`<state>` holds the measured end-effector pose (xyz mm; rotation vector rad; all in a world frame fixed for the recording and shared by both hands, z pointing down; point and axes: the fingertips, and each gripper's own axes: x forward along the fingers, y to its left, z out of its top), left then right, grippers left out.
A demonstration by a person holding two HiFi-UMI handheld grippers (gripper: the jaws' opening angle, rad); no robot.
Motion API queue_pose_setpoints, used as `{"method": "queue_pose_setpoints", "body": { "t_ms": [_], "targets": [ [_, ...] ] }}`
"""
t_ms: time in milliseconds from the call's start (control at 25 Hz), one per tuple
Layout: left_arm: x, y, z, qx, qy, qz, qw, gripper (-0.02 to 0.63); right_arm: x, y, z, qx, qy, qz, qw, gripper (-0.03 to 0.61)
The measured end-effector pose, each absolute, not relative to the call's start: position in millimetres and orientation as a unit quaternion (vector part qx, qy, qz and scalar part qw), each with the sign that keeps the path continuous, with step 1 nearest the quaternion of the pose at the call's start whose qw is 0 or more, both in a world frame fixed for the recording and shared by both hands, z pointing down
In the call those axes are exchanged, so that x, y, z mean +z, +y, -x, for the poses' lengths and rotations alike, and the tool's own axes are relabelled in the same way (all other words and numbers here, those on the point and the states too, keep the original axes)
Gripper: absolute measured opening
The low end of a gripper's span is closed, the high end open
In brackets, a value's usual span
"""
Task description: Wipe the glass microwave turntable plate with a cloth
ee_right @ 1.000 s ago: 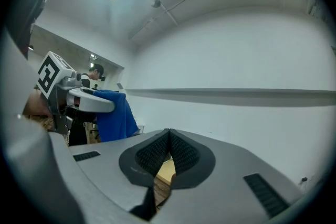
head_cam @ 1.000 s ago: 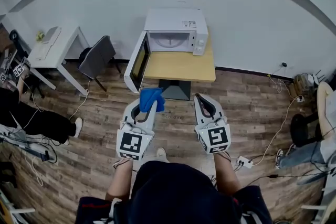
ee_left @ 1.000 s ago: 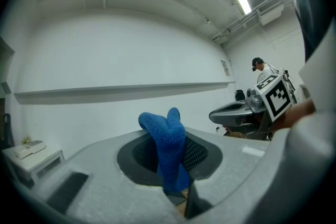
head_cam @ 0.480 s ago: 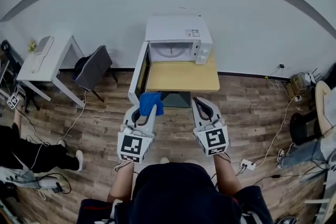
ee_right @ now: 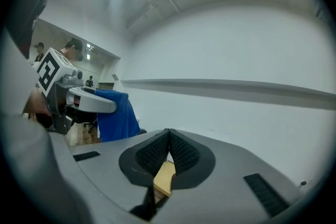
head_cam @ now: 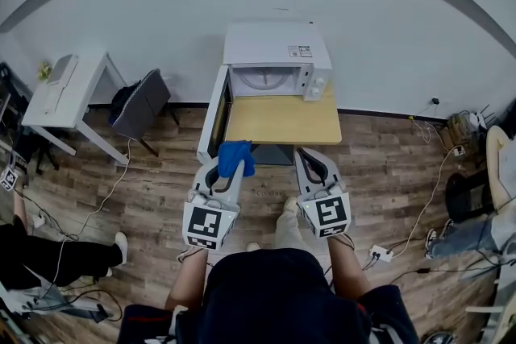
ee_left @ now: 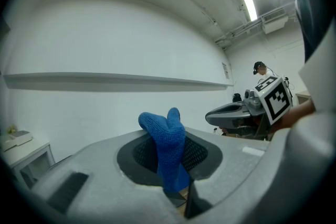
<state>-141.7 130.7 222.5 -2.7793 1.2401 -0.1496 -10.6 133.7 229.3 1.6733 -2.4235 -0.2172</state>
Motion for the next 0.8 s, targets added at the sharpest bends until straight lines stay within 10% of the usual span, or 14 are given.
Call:
{"method": "queue_pose_setpoints", "body": {
  "t_ms": [800],
  "targets": [
    [220.0, -15.2, 59.0, -0.067, 0.427, 0.9, 0.049, 0.064, 220.0, -23.3, -57.8, -0.075, -0.841, -0.529, 0.087, 0.009]
  ]
}}
